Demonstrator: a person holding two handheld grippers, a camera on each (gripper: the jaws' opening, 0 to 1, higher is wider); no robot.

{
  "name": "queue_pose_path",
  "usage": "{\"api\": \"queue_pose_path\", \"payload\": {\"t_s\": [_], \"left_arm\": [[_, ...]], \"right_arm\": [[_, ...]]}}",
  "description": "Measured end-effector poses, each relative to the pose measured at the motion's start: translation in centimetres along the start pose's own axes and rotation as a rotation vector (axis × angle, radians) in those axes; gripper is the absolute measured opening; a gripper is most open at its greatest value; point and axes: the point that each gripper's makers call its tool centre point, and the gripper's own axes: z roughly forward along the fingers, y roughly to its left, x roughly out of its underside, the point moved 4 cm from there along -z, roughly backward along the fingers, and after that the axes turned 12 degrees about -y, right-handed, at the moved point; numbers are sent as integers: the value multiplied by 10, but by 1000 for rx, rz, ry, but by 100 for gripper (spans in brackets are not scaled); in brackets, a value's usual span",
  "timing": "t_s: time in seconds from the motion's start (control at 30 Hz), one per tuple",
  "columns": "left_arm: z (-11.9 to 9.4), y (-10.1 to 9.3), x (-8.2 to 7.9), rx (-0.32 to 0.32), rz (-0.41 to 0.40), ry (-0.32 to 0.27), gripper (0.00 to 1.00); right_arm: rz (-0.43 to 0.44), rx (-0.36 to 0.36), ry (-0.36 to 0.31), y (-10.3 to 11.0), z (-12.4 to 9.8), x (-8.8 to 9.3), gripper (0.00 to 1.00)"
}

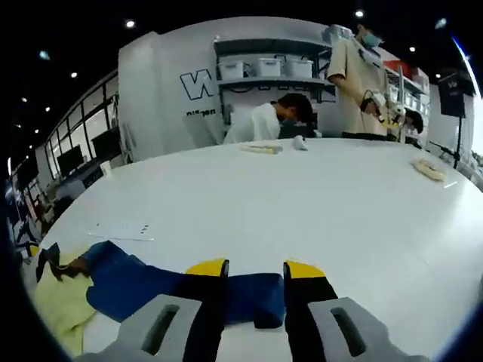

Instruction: Fold the garment on the visible template until the final outline fits inside the template.

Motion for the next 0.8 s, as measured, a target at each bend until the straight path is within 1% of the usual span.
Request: {"api": "queue_pose_path", "payload": {"t_s": [0.03,0.07,0.1,0.13,0.17,0.2,0.27,0.3,0.33,0.4,0.47,0.53,0.63,0.67,0.7,0.77,0.8], "left_arm": [[0,-2,1,17,0,2,28],[-4,-8,1,53,-3,-2,28],[-6,-10,0,72,-5,-6,27],[-10,-16,-1,105,-13,-11,25],[-14,-19,-2,123,-18,-6,25],[-19,-23,-1,142,-16,0,26],[-21,-25,3,152,-12,8,27],[-23,-25,4,155,-11,12,26],[-30,-25,9,151,1,39,25],[-33,-23,13,144,0,49,23],[-37,-21,18,135,-5,61,24],[-46,-26,23,138,-29,76,25],[-56,-34,31,163,-28,112,26],[-63,-38,36,187,-21,125,27],[-68,-44,38,200,-24,134,27],[-75,-46,43,212,-27,135,26],[-79,-47,44,203,-10,145,24]], "right_arm": [[-10,-20,-4,3,-1,-1,27],[-11,-28,-6,5,-2,-1,26],[-15,-57,3,16,-9,-2,27],[-21,-62,8,16,-10,-2,27],[-49,-89,24,18,-14,-1,26],[-45,-87,27,21,-16,1,26],[-42,-103,42,22,-18,6,26],[-41,-111,46,23,-20,7,26],[-41,-118,49,24,-22,8,26],[-39,-134,52,28,-25,8,27],[-37,-159,56,35,-29,9,25],[-41,-169,60,42,-36,10,25],[-26,-193,60,49,-40,11,25],[-30,-219,66,58,-44,13,25],[-32,-232,70,64,-49,15,25],[-4,-259,75,78,-56,21,24],[2,-280,73,88,-61,25,24]]}}
